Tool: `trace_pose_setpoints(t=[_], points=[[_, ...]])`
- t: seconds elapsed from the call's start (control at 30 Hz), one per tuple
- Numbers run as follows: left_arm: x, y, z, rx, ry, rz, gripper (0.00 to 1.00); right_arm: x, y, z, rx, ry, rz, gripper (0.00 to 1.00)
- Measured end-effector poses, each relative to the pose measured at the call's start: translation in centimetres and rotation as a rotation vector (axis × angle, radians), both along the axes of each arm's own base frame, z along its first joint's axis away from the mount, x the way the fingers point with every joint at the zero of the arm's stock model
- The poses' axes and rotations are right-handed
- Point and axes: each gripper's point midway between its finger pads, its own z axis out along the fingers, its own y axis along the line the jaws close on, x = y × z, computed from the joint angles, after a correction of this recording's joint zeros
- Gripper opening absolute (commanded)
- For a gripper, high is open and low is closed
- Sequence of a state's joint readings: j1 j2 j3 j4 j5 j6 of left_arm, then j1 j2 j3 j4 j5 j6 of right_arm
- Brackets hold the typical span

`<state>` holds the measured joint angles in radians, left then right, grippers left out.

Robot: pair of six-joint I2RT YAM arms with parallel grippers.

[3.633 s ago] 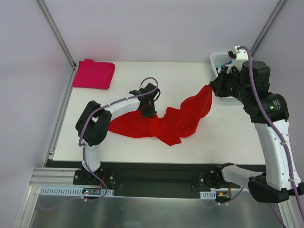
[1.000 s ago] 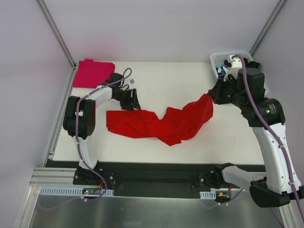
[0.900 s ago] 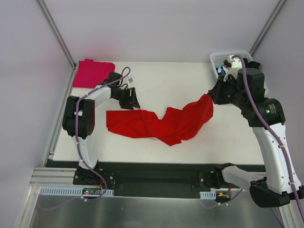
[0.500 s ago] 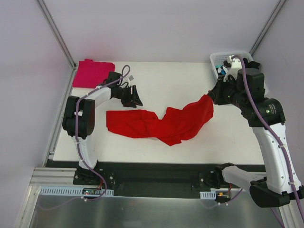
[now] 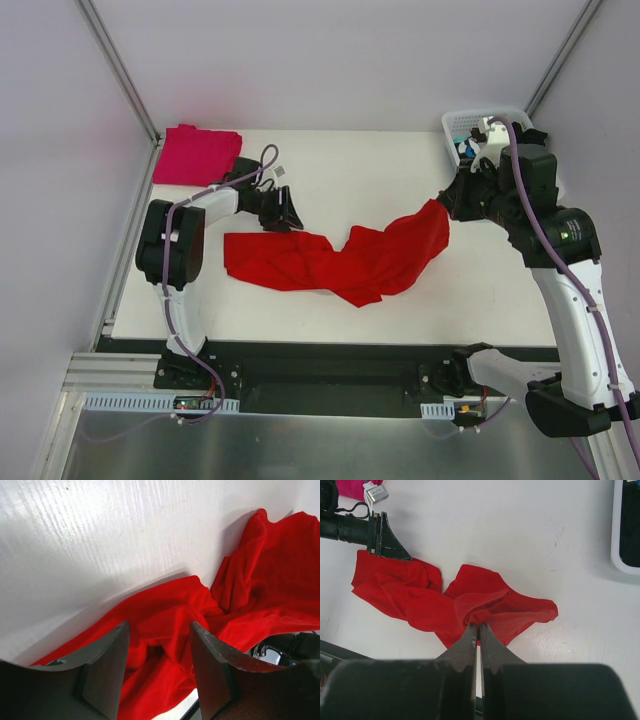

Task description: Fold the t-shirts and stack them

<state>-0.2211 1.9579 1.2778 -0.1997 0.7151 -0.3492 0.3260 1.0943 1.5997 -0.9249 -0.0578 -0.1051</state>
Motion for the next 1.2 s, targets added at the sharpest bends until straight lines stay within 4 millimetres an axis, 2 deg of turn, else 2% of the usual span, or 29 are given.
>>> trace_pose_setpoints(t=[0.17,0.3,0.57,0.73,0.77,0.8,0.97,1.2], points=[[-0.6,-0.9,-0.4,-0.001,0.011,-0.016,0.44,-0.1,0.0,0.1,0.001,-0.002,0.000,0.01],[-1.1,-1.2,-0.8,0.002,0.024,-0.020,0.36,-0.1,0.0,0.1,0.001,-0.004,0.000,0.01],[-2.3,-0.5,-2.0,0.041,0.059,0.009,0.30,-0.2,-0.1,0.3,0.004,-0.010,0.000,0.01],[-2.6,0.2,-1.0,0.070,0.035,0.026,0.17,-0.3,0.0,0.3,0.007,-0.010,0.001,0.02],[-2.7,0.3,-0.6,0.080,0.027,0.031,0.06,-0.3,0.0,0.3,0.008,-0.009,0.001,0.02],[-2.7,0.4,-0.1,0.083,0.018,0.033,0.01,-0.3,0.0,0.3,0.009,-0.009,0.001,0.01],[-2.5,1.1,1.6,0.117,-0.037,0.050,0.00,-0.3,0.0,0.3,0.014,-0.007,-0.001,0.01],[-3.0,0.7,2.4,0.187,-0.052,0.041,0.00,-0.3,0.0,0.3,0.014,-0.007,-0.002,0.01]])
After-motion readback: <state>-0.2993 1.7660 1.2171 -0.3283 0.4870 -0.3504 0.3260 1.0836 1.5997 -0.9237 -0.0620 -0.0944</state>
